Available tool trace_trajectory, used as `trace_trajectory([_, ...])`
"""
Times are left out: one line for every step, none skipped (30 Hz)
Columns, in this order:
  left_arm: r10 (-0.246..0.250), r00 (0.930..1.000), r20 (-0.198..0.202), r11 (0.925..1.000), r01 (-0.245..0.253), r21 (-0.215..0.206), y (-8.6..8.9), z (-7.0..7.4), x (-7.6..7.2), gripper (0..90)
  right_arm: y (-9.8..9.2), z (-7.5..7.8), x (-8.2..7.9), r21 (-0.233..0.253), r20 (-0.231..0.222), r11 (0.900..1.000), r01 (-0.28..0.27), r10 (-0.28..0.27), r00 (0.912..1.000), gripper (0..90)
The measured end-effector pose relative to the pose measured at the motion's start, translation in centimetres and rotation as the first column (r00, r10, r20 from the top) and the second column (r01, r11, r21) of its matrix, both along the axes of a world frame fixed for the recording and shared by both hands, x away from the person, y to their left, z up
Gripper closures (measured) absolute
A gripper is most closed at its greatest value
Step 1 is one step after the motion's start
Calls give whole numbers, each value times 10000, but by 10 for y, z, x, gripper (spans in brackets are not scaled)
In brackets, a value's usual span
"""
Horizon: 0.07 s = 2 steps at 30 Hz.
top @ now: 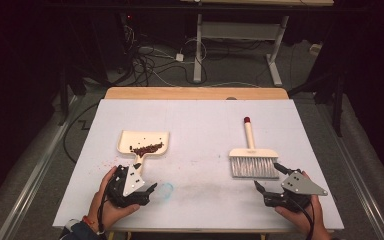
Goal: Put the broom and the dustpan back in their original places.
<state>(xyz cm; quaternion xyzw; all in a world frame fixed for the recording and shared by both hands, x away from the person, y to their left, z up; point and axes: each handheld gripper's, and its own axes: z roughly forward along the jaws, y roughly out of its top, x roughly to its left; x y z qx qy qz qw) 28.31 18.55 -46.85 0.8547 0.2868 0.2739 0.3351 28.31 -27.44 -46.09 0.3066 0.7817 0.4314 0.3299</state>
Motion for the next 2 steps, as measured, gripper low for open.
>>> trace_trajectory([-13,10000,-6,10000,13,-2,0,0,0,214,0,0,0,-15,6,10000,0,0,10000,164])
trace_trajectory([-16,10000,-12,10000,16,-6,-1,0,0,214,-1,0,0,-29,27,10000,4,-4,10000,164])
